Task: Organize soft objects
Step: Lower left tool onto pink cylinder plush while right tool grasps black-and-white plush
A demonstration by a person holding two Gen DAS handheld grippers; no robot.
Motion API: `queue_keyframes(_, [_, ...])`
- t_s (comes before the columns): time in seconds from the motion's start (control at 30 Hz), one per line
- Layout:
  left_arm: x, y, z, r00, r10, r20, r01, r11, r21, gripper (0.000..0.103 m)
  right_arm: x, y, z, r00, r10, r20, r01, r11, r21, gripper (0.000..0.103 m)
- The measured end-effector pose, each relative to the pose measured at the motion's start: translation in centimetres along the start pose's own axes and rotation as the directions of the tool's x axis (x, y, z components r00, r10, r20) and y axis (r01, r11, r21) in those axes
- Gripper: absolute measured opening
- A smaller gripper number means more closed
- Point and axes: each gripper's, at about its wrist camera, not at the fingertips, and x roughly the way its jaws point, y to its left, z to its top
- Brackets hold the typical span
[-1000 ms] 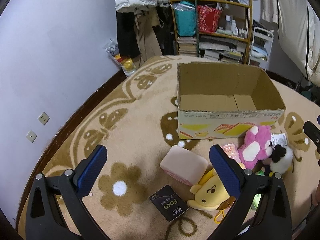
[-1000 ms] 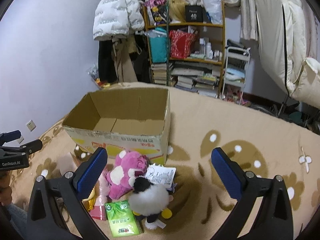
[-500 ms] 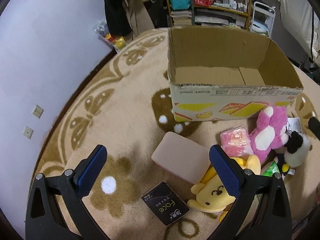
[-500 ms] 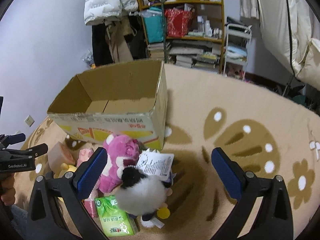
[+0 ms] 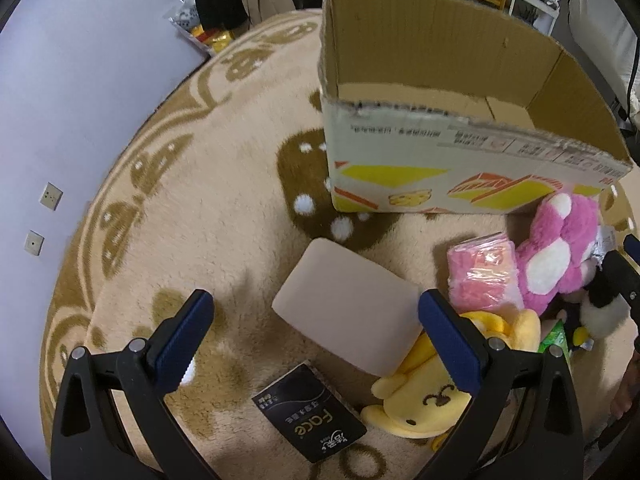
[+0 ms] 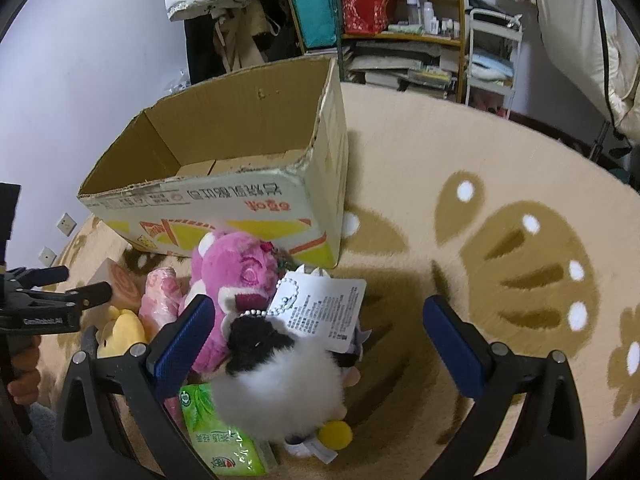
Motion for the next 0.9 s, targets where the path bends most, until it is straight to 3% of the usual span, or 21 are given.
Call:
queue_keyframes(0.4, [1.9, 0.4, 0.0, 0.996, -0.073, -0.05, 0.07, 0.996, -0.053, 0.101, 1.1, 0.1, -1.2, 0.995, 0.041, -0.091, -0.039, 0.999, 0.015, 0.103])
queue_keyframes(0.63, [2.3, 0.4, -0.3, 0.996, -0.075, -0.055, 0.072, 0.996, -0.057, 0.101, 1.0, 0.1, -1.4, 0.99, 0.064, -0.123, -0.062, 0.998, 0.019, 0.084])
queue_keyframes(0.9, [2.8, 0.7, -0.2, 0.994, -0.083, -0.063, 0.079, 0.995, -0.067, 0.101, 0.8, 0.0, -1.5, 0.988, 0.058, -0.141, -0.057, 0.998, 0.013, 0.083])
